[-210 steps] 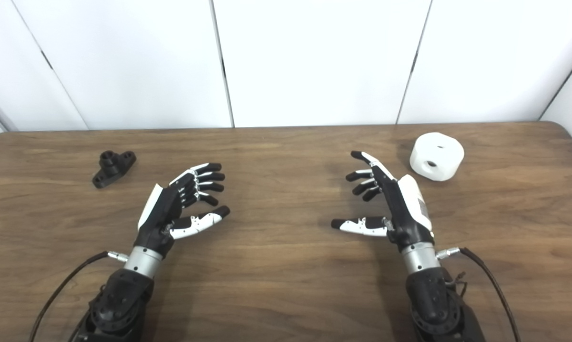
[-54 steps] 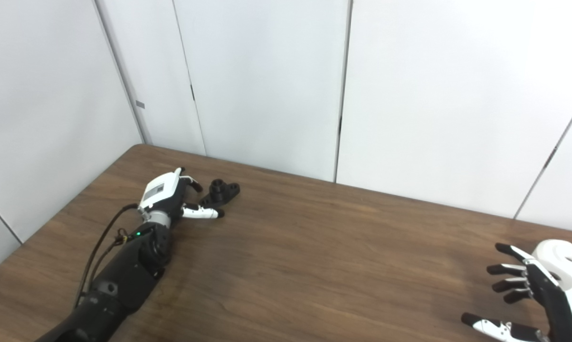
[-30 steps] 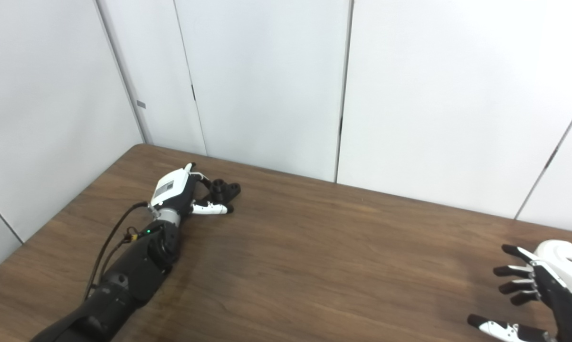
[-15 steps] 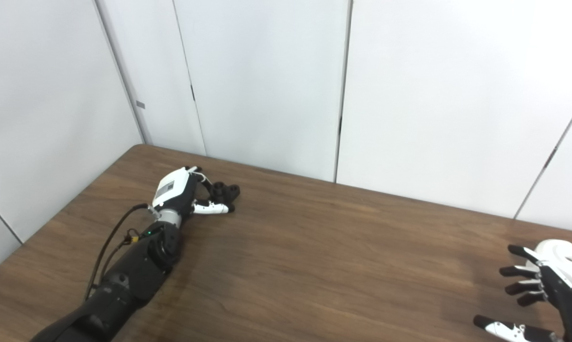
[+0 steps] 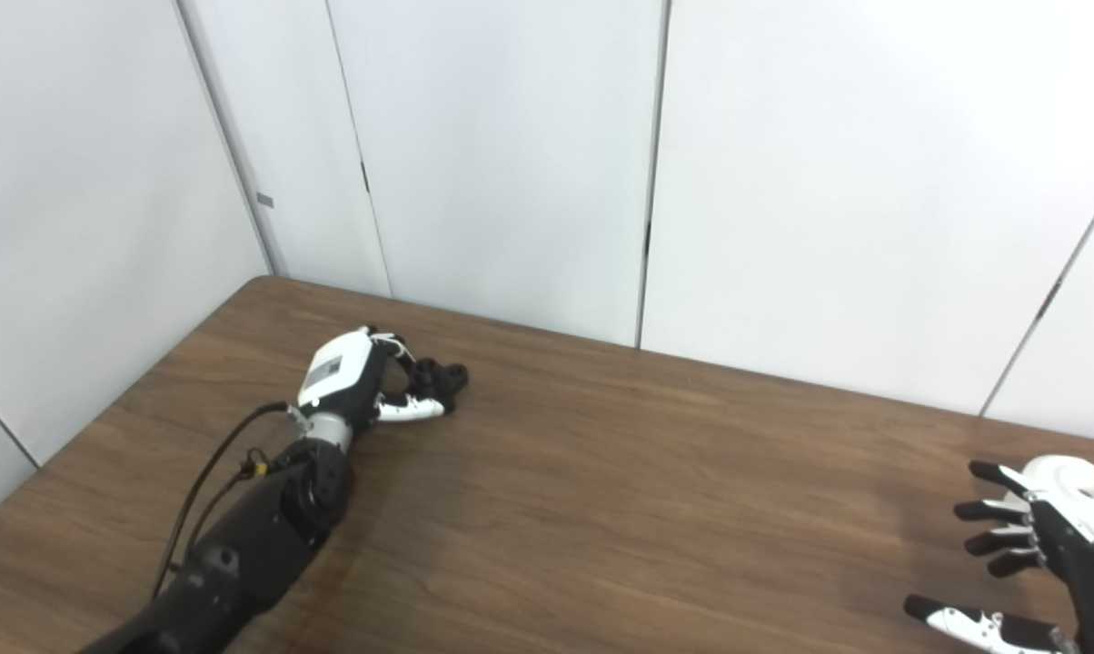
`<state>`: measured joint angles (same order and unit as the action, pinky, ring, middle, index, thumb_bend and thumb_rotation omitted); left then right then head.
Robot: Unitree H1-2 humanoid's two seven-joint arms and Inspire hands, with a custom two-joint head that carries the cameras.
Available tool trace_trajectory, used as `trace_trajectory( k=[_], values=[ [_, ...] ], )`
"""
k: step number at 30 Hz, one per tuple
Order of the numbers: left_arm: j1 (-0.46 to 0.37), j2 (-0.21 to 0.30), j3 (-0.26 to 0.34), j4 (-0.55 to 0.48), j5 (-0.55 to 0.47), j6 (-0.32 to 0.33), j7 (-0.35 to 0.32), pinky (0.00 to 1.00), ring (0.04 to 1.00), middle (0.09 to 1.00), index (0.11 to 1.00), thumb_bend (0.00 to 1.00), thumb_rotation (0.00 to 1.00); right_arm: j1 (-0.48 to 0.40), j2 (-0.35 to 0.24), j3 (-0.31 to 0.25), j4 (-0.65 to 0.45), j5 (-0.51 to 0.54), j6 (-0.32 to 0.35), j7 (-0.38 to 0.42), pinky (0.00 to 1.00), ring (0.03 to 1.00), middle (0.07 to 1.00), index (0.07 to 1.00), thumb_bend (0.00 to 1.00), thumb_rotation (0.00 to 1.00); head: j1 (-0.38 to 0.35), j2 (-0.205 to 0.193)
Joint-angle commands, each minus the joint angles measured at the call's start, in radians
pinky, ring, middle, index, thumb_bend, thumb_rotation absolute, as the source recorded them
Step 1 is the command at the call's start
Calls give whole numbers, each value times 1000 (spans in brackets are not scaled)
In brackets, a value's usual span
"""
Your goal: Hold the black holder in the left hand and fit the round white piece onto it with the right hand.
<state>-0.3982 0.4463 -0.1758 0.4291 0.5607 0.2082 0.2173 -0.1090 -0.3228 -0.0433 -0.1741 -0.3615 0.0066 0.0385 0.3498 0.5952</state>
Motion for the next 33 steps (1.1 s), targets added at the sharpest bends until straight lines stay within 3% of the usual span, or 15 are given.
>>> trace_trajectory(
  k=[1, 4, 10, 13, 17, 23, 33],
  values=[
    [7, 8, -13, -43, 0, -16, -43, 1000, 999, 868, 477, 524, 73, -38, -4, -4, -32, -2, -5, -9, 474, 562, 666, 807, 716, 0, 1, 1],
    [41, -5, -27, -99, -25, -69, -80, 1000, 1000, 880, 478, 525, 67, -44, 0, 2, -35, -16, -1, -12, 476, 562, 667, 808, 704, 0, -30, 7],
    [89, -38, -96, -219, -41, -113, -170, 1000, 1000, 917, 479, 525, 69, -50, 12, 13, -54, -35, 28, -6, 477, 567, 676, 815, 691, 0, -91, 18],
    [102, -55, -169, -285, -31, -150, -231, 1000, 1000, 933, 481, 524, 71, -52, 8, 20, -54, -44, 35, -5, 469, 567, 690, 826, 673, 0, -141, 30],
    [105, -81, -258, -330, -14, -211, -286, 1000, 1000, 950, 484, 524, 73, -57, 16, 23, -30, -39, -5, -26, 456, 558, 682, 820, 670, 28, -196, 42],
    [90, -134, -356, -281, 22, -309, -320, 994, 1000, 951, 486, 523, 70, -58, 33, 34, -20, -48, -32, -38, 465, 565, 687, 819, 652, 130, -261, 58],
    [58, -179, -454, -138, 102, -415, -315, 949, 1000, 948, 485, 523, 71, -49, 55, 51, -54, -91, -7, -44, 457, 560, 683, 823, 631, 162, -386, 80]
  ],
)
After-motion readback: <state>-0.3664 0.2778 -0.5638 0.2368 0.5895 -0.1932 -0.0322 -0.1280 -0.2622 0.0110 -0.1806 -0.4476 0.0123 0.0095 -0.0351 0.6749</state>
